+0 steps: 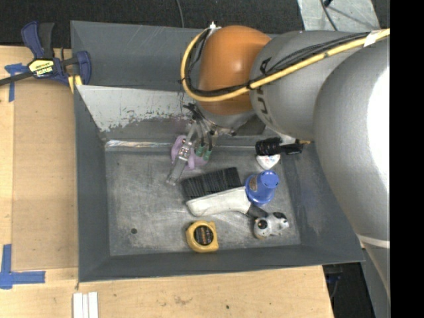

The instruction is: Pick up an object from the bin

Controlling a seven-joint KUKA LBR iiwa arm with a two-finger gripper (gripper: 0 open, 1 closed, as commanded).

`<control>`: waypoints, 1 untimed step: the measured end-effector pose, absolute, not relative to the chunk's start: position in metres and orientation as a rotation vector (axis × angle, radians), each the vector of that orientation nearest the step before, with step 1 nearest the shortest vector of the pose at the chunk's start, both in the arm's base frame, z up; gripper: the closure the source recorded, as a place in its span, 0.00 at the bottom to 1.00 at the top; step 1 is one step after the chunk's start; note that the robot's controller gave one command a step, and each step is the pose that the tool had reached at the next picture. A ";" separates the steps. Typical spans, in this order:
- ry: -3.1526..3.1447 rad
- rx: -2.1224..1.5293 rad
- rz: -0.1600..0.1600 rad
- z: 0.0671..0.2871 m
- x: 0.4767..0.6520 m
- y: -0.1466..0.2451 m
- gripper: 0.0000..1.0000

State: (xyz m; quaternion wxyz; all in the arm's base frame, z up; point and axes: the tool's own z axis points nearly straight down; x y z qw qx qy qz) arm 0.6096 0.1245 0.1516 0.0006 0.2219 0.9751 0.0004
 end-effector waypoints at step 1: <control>2.967 0.970 0.012 0.076 0.616 0.104 1.00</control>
Offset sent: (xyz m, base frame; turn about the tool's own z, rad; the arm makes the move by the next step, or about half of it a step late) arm 0.0000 0.0000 0.0000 0.0000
